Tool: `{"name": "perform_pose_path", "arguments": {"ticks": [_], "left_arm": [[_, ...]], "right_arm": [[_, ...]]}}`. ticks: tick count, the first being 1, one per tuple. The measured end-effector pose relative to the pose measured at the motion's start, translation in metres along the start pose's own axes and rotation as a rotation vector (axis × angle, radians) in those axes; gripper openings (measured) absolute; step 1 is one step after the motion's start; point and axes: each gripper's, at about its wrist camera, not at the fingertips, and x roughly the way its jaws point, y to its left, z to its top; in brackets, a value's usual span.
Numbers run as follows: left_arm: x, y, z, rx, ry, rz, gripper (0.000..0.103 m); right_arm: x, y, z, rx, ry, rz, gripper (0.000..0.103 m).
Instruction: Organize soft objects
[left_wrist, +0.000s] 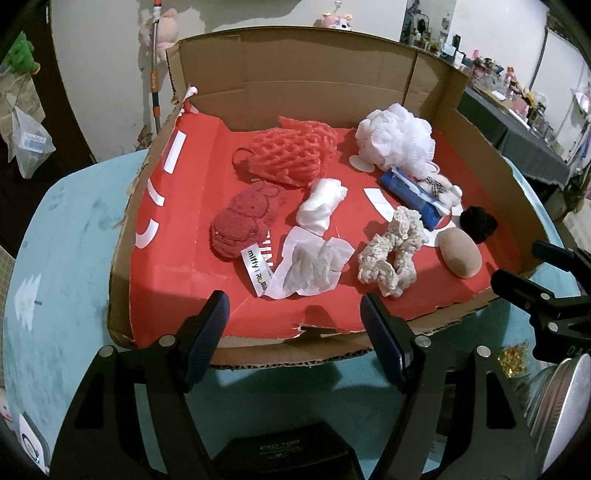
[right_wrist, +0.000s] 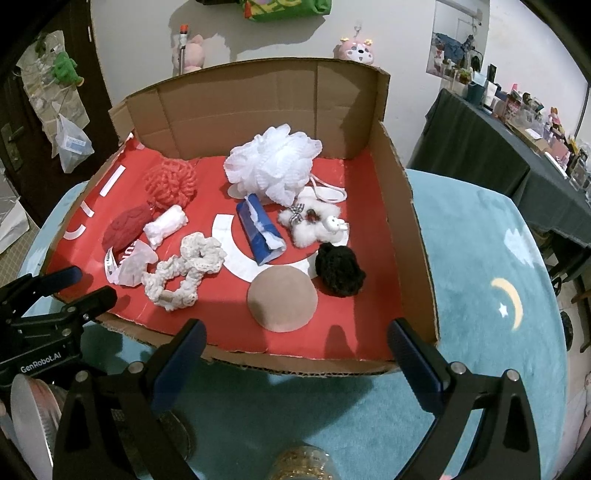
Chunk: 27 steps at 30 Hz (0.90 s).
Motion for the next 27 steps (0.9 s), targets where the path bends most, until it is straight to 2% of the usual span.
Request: {"name": "perform_pose_path", "arguments": {"ticks": [27], "left_arm": [[-0.0011, -0.0013, -0.0002, 0.006, -0.010, 0.005, 0.072]], "right_arm": [[0.0006, 0.0004, 0.0009, -0.003, -0.010, -0.004, 0.100]]}}
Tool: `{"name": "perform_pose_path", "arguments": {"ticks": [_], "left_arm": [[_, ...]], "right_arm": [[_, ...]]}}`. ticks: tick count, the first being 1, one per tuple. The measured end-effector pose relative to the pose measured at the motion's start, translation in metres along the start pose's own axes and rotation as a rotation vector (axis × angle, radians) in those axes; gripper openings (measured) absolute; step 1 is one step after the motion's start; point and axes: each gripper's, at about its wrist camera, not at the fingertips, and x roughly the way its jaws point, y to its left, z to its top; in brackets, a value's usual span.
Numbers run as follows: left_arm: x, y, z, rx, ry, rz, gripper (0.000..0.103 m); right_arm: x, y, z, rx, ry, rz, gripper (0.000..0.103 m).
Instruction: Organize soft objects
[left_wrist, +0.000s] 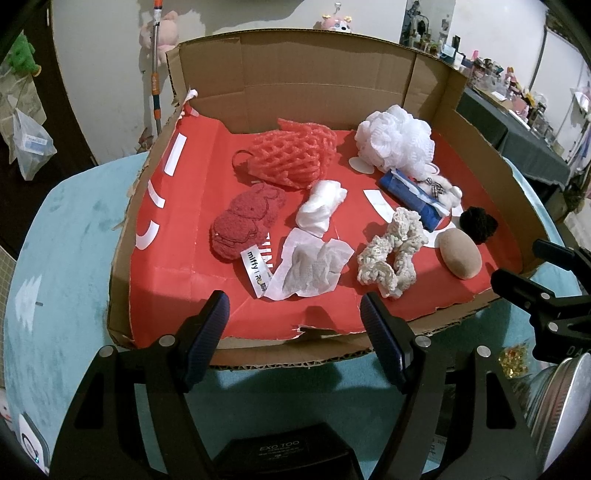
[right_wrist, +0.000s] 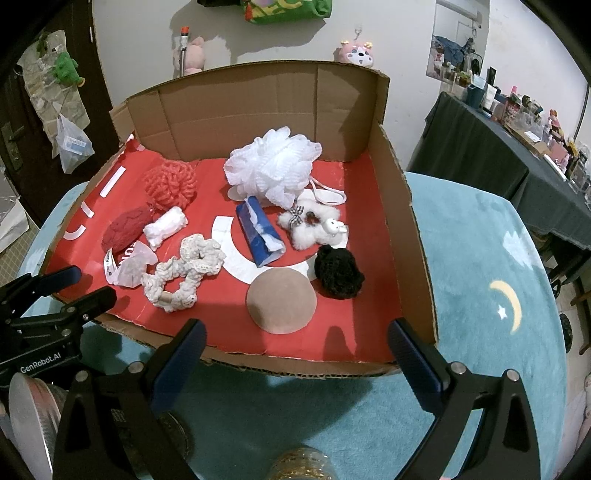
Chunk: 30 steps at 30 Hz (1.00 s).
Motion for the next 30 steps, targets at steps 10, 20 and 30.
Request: {"name": "perform_pose_path", "arguments": {"ticks": [10, 20, 30], "left_arm": [[-0.0002, -0.0001, -0.0001, -0.001, -0.001, -0.002, 0.072], [-0.0003, -0.0002, 0.0002, -0.002, -0.004, -0.005, 0.072], [-0.0002, -0.0006, -0.0002, -0.001, -0.005, -0.007, 0.072]], "right_arm": [[-0.0006, -0.0002, -0.0012, -0.003, -0.002, 0.000, 0.100], [-0.0011, -0.0003, -0.0012, -0.006, -0.006, -0.002, 0.100], [-0.0011, -0.0010, -0.0006, -0.006, -0.006, -0.002, 0.100]]}}
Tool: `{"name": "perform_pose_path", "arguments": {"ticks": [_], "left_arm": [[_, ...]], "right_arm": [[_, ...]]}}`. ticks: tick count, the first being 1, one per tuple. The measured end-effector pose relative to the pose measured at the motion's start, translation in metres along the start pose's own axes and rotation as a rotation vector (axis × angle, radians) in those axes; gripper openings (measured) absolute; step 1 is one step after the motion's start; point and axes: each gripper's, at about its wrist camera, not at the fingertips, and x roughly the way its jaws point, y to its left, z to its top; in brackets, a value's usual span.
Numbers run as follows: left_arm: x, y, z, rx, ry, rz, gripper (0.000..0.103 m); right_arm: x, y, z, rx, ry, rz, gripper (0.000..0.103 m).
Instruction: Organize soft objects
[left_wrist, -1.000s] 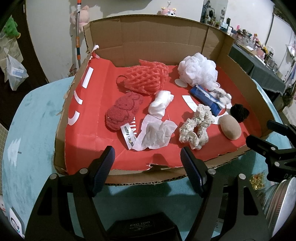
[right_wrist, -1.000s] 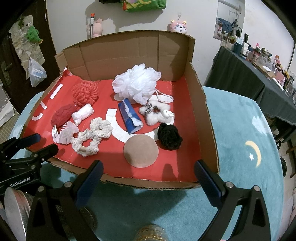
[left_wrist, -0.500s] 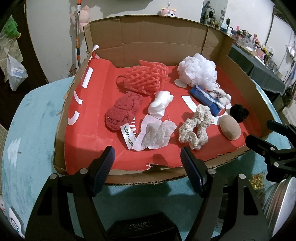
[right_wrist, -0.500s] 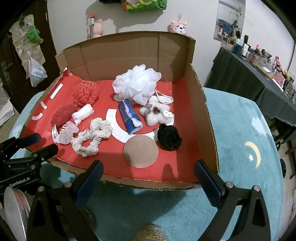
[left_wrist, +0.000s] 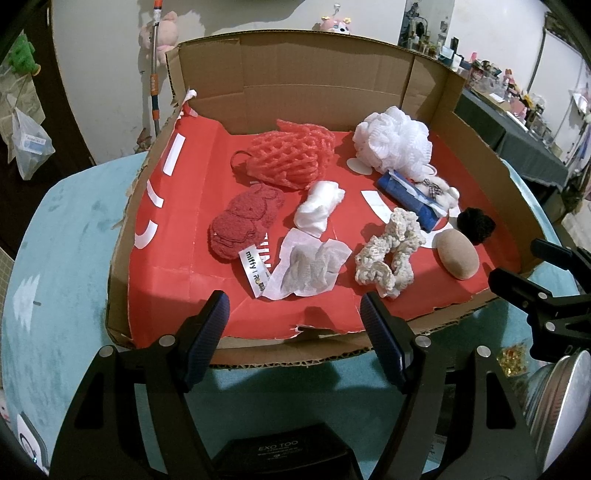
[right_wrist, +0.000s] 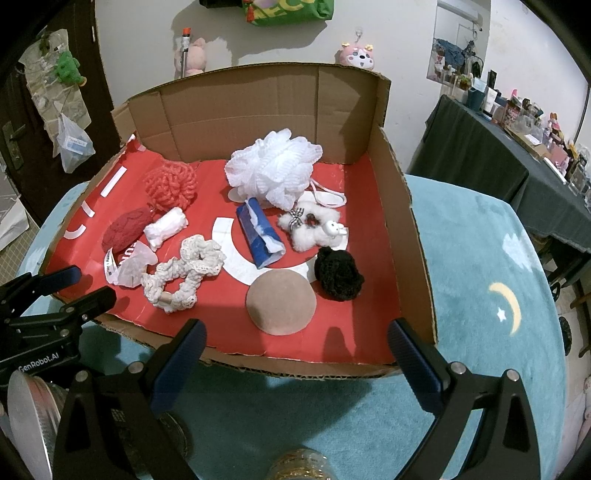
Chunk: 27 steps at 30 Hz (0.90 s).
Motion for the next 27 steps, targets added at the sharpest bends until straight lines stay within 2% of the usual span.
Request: {"name": "perform_pose_path", "arguments": {"ticks": [5, 11, 14, 16, 20, 22, 24, 27], "left_arm": [[-0.002, -0.002, -0.001, 0.005, 0.000, -0.007, 0.072], [-0.013, 0.004, -0.002, -0.031, -0.010, -0.067, 0.072], [-0.031, 0.005, -0.002, -0.025, -0.057, -0.048, 0.073], [-0.046, 0.006, -0.003, -0.023, -0.092, -0.033, 0.079], [-0.076, 0.007, -0.011, -0.038, -0.151, -0.054, 0.082], [-0.091, 0.004, -0.019, -0.033, -0.182, -0.054, 0.083], [-0.105, -0.001, -0.029, -0.026, -0.216, -0.044, 0.092], [-0.129, -0.011, -0.052, -0.007, -0.288, -0.042, 0.094]], "right_arm": [[-0.001, 0.000, 0.000, 0.001, 0.005, 0.012, 0.100], [-0.006, -0.005, 0.000, 0.020, 0.006, 0.040, 0.100], [-0.016, -0.010, 0.000, 0.027, -0.014, 0.031, 0.100], [-0.024, -0.013, -0.001, 0.032, -0.029, 0.032, 0.100], [-0.048, -0.018, -0.006, 0.034, -0.077, 0.017, 0.102], [-0.062, -0.020, -0.011, 0.034, -0.108, 0.006, 0.103], [-0.078, -0.022, -0.020, 0.040, -0.139, 0.010, 0.103], [-0.101, -0.023, -0.038, 0.041, -0.180, 0.019, 0.103]]}}
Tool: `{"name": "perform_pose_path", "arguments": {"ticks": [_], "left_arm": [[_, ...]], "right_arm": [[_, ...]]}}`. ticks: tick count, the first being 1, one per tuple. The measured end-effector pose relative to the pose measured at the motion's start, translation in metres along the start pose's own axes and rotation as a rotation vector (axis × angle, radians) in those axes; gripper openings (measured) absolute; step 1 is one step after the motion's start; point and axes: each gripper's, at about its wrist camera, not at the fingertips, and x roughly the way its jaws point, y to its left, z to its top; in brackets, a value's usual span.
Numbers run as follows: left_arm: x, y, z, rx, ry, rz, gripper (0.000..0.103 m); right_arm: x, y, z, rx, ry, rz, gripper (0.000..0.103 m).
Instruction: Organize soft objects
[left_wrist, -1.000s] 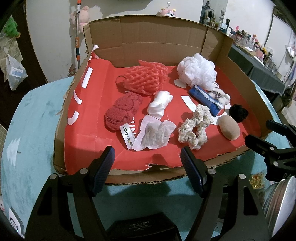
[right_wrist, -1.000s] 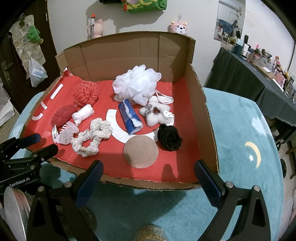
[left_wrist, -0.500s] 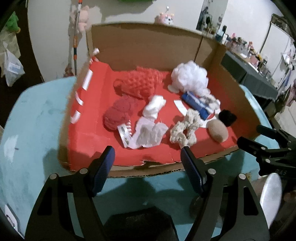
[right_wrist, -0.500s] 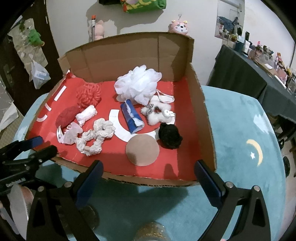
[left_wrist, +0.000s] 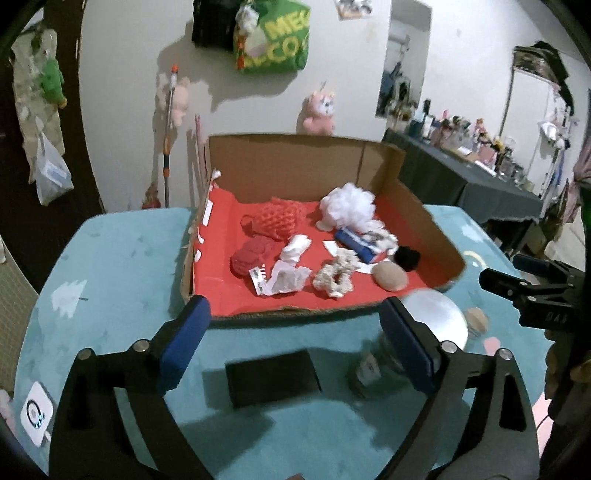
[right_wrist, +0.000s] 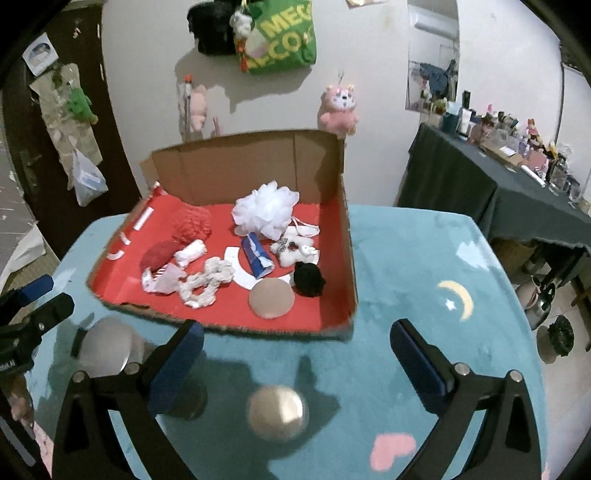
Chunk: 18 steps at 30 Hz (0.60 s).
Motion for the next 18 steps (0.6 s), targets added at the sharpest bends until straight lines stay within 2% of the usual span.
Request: {"name": "perform_pose_path", "arguments": {"ticks": [5, 9, 14, 18], "left_arm": [[-0.030, -0.015, -0.030, 0.017, -0.051, -0.009, 0.099], [-0.036, -0.024, -0.060, 0.010, -0.051, -0.011, 0.099], [-0.020, -0.031, -0.092, 0.005, 0.005, 0.003, 0.099], [0.008, -0.035, -0.111, -0.002, 0.081, 0.007, 0.099]], "right_arm": [[-0.042, 0.003, -0.034, -0.012, -0.074, 0.018, 0.103], [-0.059, 0.009, -0.067, -0.031, -0.105, 0.020, 0.103], [-0.046, 0.017, -0.103, -0.049, -0.076, 0.033, 0.103], [-0.015, 0.018, -0.124, -0.041, -0.014, 0.022, 0.103]]}}
